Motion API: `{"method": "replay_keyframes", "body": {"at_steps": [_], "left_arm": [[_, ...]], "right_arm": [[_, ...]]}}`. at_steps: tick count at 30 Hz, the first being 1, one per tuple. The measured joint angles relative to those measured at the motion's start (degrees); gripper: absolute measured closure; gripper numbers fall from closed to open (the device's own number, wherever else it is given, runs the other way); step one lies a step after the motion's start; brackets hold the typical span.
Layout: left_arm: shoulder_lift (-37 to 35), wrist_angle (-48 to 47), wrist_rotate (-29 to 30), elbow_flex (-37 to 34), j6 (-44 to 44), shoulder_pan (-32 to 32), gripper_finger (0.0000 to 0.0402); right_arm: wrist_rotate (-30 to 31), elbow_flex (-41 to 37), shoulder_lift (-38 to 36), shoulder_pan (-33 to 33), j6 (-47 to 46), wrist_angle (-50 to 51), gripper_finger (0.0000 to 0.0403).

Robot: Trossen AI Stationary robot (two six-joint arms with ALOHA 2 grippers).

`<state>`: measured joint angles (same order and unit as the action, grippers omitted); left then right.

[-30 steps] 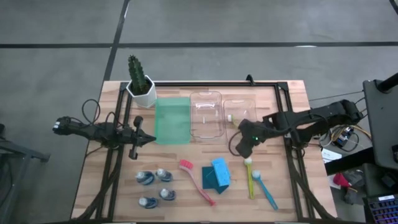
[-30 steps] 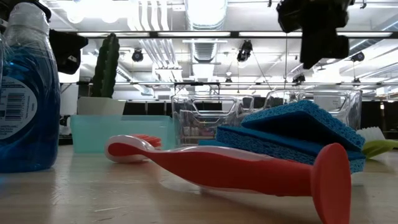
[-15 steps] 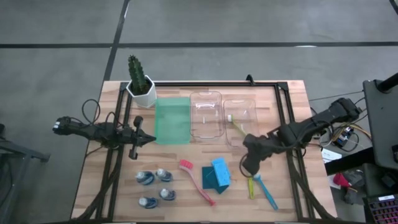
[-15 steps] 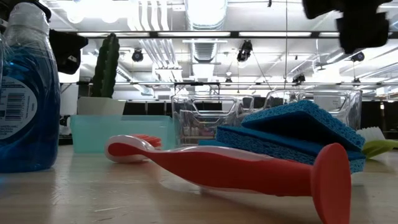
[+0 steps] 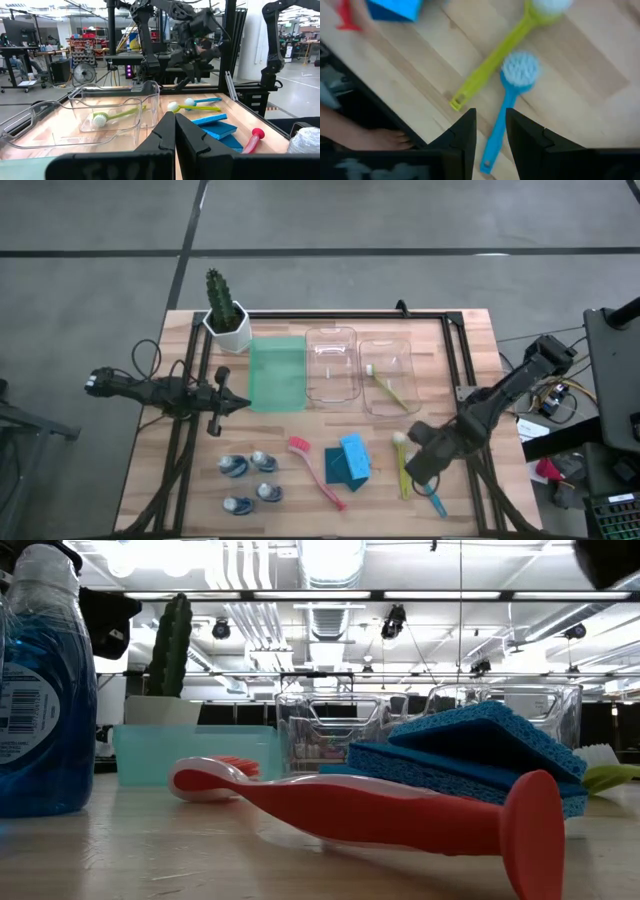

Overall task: Pick & Place Kitchen Sink Supplies
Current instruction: Put the blue dish brush into the right transparent bin

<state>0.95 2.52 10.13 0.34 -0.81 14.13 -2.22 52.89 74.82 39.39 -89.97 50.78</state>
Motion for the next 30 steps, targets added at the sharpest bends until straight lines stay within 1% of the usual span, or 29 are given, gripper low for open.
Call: {"method": "replay_keyframes", "body": {"at_steps": [2, 7, 11, 14, 24, 30], "left_arm": [[0.0, 0.0, 0.0, 0.0, 0.0, 0.0, 0.0399], [0.0, 0.0, 0.0, 0.0, 0.0, 0.0, 0.0399], [0.0, 0.0, 0.0, 0.0, 0.0, 0.0, 0.0399], [0.0, 0.0, 0.0, 0.0, 0.0, 0.0, 0.0399], [0.0, 0.0, 0.0, 0.0, 0.0, 0.0, 0.0399], [0.1, 0.0, 0.0, 0.0, 0.0, 0.0, 0.0399]], "right_arm": [[-0.4, -0.2, 1.5, 1.2, -1.6, 0.0, 0.0283], [-1.3, -0.2, 5.7, 1.8, -2.6, -0.6, 0.0257], [-4.7, -0.2, 9.7, 1.7, -2.6, -0.6, 0.0245], [-6.8, -0.2, 12.0, 1.8, -2.0, -0.6, 0.0240], [-6.9, -0.2, 16.5, 1.7, -1.3, -4.4, 0.0226], [-6.9, -0.2, 17.9, 1.7, 0.0, -5.1, 0.0227]]}}
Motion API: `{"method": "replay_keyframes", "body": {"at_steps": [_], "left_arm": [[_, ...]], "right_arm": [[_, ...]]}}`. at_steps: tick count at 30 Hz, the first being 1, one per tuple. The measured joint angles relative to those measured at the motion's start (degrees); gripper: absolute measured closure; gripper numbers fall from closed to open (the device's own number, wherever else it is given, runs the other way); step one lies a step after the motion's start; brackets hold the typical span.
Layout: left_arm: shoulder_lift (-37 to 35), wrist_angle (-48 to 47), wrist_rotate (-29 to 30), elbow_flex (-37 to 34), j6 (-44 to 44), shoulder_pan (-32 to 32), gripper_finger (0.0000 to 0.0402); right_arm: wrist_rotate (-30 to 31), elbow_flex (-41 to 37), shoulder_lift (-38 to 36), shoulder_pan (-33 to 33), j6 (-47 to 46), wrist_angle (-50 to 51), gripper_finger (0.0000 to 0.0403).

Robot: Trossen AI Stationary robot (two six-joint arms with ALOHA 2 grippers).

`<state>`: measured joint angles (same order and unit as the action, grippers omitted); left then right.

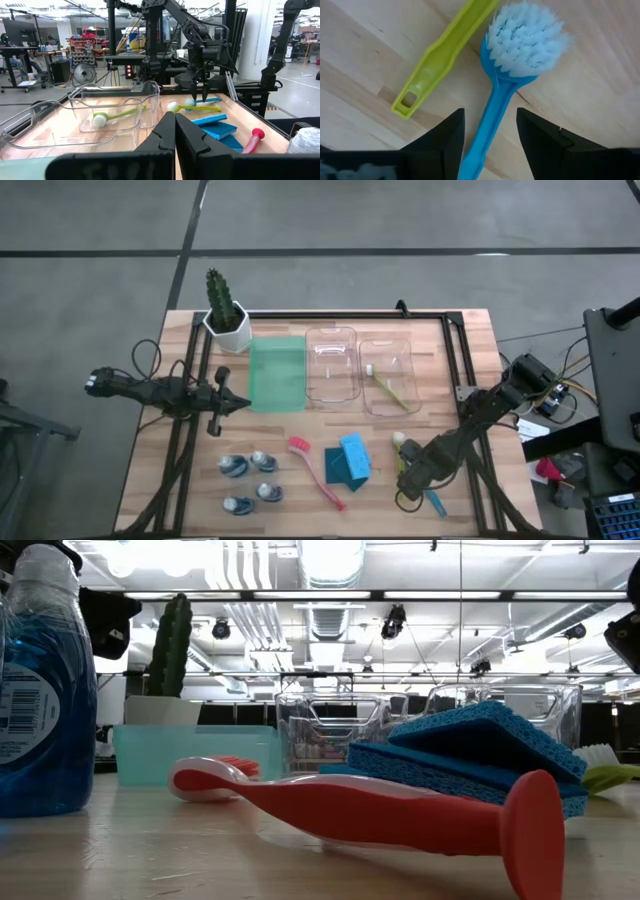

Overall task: Pick & Place Kitchen Sink Supplies
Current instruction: Put the blue dish brush into the right transparent bin

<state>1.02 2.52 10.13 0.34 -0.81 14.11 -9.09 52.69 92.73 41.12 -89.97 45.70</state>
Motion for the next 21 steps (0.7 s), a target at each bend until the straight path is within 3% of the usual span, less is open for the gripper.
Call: {"method": "replay_keyframes", "body": {"at_steps": [12, 21], "left_arm": [[0.0, 0.0, 0.0, 0.0, 0.0, 0.0, 0.0399], [0.0, 0.0, 0.0, 0.0, 0.0, 0.0, 0.0399]], "right_arm": [[0.0, 0.0, 1.3, 0.0, 0.6, 0.4, 0.0265], [0.0, 0.0, 1.1, -0.1, 2.4, 0.4, 0.0330]]}}
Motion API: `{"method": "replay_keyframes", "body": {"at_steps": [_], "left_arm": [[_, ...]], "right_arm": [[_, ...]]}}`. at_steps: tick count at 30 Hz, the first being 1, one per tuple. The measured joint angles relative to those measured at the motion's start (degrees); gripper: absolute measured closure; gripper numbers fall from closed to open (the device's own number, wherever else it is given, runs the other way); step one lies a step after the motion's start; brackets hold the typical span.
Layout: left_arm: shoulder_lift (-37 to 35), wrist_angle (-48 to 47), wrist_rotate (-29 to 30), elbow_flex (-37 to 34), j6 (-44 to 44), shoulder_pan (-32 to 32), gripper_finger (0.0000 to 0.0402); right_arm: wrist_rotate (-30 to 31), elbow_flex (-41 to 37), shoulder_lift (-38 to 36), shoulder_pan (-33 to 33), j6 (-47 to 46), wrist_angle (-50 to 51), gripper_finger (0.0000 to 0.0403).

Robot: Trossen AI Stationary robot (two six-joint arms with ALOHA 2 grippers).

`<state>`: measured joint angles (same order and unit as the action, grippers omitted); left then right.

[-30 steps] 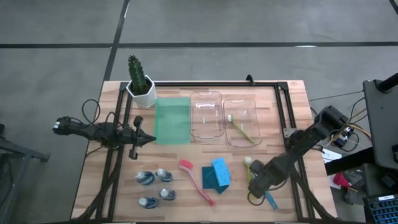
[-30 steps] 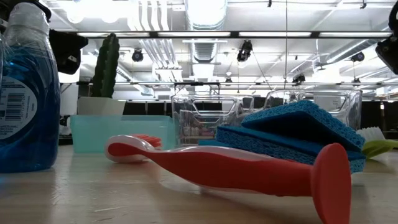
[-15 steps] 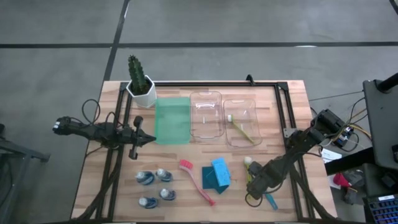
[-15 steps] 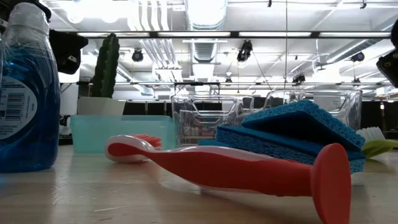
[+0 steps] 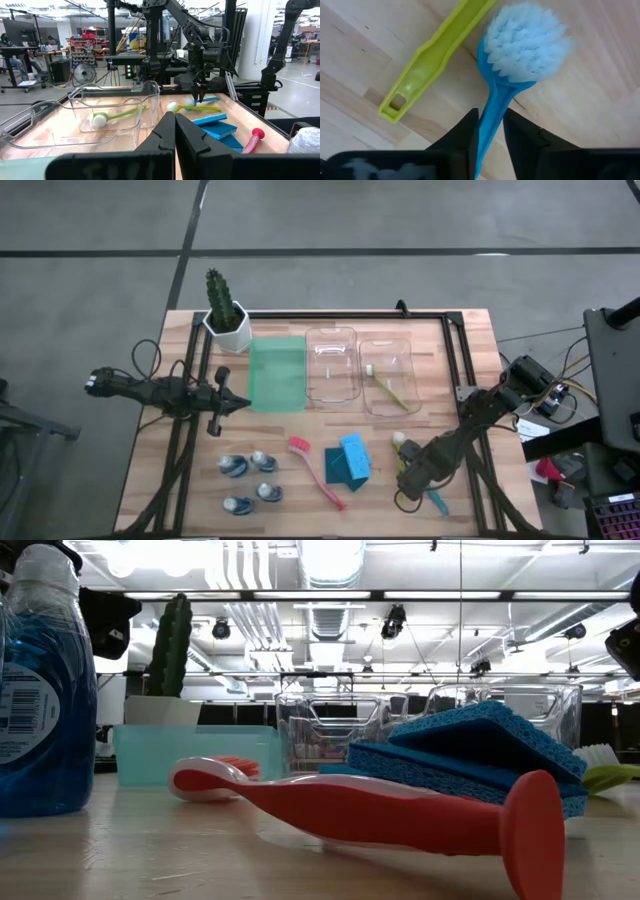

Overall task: Pick & Place Kitchen Sink Supplies
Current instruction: Put the blue dish brush into the right transparent bin

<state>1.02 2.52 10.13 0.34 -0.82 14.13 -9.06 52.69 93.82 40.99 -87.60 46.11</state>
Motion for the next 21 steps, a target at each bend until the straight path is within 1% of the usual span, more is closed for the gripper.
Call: {"method": "replay_keyframes", "body": {"at_steps": [3, 6, 13, 21], "left_arm": [[0.0, 0.0, 0.0, 0.0, 0.0, 0.0, 0.0399], [0.0, 0.0, 0.0, 0.0, 0.0, 0.0, 0.0399], [0.0, 0.0, 0.0, 0.0, 0.0, 0.0, 0.0399], [0.0, 0.0, 0.0, 0.0, 0.0, 0.0, 0.0399]], "right_arm": [[0.0, -0.1, 0.0, 0.0, 0.2, 0.2, 0.0353], [0.0, -0.2, 0.0, 0.0, 0.3, 0.2, 0.0365], [0.0, -0.2, -0.8, 0.0, 0.8, 0.4, 0.0361], [0.4, -0.2, -6.7, -0.3, -0.1, 1.3, 0.0361]]}}
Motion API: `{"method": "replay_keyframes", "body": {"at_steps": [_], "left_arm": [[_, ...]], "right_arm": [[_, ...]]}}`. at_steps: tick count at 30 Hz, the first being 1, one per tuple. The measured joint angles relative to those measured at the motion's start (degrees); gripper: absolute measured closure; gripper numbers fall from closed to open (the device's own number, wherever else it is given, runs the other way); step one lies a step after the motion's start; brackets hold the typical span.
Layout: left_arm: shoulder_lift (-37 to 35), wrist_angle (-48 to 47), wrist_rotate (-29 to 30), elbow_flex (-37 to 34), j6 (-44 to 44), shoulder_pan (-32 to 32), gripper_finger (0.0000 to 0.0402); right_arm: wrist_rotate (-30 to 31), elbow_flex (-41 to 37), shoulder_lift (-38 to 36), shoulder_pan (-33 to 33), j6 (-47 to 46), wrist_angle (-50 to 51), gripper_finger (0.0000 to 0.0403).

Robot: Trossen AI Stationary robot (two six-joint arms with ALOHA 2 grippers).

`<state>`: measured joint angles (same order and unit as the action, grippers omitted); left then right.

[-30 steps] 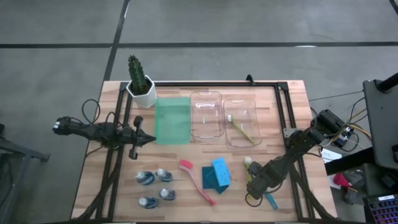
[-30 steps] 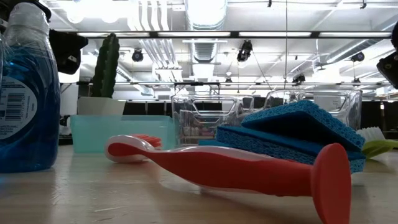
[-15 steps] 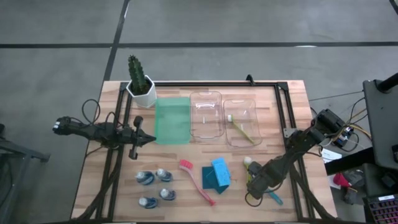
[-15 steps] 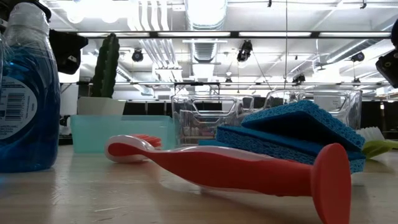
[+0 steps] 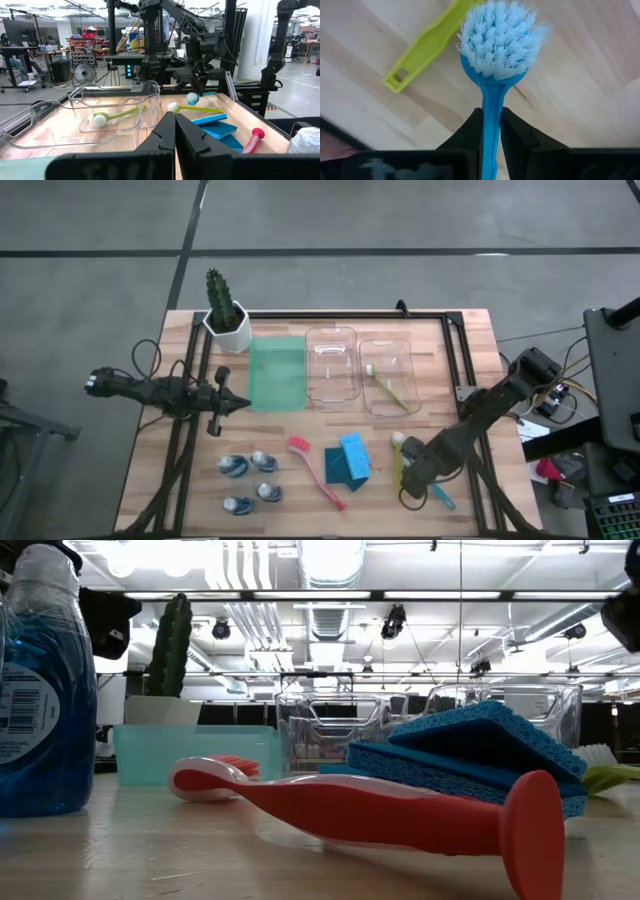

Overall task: Pick & Place Kitchen Sink Supplies
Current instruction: Put the blue dish brush into the right transparent bin

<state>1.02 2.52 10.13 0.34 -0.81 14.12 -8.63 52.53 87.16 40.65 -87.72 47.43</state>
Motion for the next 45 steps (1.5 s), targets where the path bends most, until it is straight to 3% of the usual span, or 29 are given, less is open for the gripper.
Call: {"method": "replay_keyframes", "body": {"at_steps": [6, 16, 22, 30, 36, 45], "left_arm": [[0.0, 0.0, 0.0, 0.0, 0.0, 0.0, 0.0399], [0.0, 0.0, 0.0, 0.0, 0.0, 0.0, 0.0399], [0.0, 0.0, 0.0, 0.0, 0.0, 0.0, 0.0399], [0.0, 0.0, 0.0, 0.0, 0.0, 0.0, 0.0399], [0.0, 0.0, 0.0, 0.0, 0.0, 0.0, 0.0399], [0.0, 0.0, 0.0, 0.0, 0.0, 0.0, 0.0399]], "right_arm": [[5.6, 0.0, -7.2, -0.4, 0.2, 0.9, 0.0360], [23.8, 0.1, -20.6, -3.6, 1.7, 5.5, 0.0361], [35.1, 0.6, -27.0, -7.7, 10.9, 4.9, 0.0362], [43.0, 0.7, -33.3, -17.6, 25.1, 3.9, 0.0357], [43.5, 0.7, -34.3, -28.3, 39.4, -0.7, 0.0359], [32.8, 0.7, -31.8, -44.4, 49.4, -1.9, 0.0358]]}}
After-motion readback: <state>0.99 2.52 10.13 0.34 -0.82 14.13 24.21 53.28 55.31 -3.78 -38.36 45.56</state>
